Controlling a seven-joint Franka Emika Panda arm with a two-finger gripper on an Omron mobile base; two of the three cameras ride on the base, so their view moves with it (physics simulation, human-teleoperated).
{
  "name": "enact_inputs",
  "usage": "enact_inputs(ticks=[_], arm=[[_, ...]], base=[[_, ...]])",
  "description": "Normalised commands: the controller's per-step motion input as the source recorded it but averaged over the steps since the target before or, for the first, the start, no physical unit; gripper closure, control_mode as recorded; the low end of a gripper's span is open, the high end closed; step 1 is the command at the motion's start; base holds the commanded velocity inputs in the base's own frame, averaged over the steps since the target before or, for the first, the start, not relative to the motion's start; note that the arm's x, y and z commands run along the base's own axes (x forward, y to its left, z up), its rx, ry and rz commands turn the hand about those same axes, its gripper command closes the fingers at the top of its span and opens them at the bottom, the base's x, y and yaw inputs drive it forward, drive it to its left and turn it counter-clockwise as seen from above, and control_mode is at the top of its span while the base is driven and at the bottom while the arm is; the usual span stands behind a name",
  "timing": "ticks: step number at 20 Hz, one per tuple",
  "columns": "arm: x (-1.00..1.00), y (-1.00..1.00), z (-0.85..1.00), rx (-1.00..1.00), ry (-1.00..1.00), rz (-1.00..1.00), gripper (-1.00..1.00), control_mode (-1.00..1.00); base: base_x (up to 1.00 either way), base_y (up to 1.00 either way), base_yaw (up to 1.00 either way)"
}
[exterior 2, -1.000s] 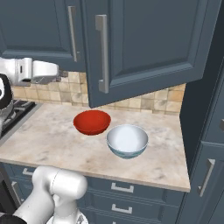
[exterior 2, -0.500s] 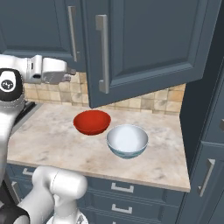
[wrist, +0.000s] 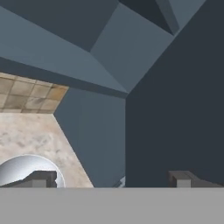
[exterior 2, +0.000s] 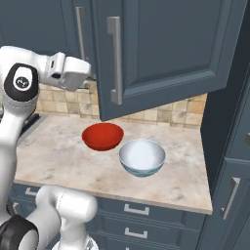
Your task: Open the cabinet. Pick the bowls from the counter and place them in the cabinet. Then close the cabinet.
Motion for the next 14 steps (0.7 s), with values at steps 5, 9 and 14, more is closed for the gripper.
enact_inputs(ticks=[5, 9, 14], arm=[[0.12, -0.24, 0.00, 0.00, 0.00, 0.00, -1.00, -1.00], [0.13, -0.32, 0.00, 0.00, 0.00, 0.00, -1.00, -1.00], [0.08, -0.39, 0.00, 0.00, 0.00, 0.00, -1.00, -1.00]], base=[[0.00, 0.00, 0.00], [0.00, 0.00, 0.00], [0.00, 0.00, 0.00]])
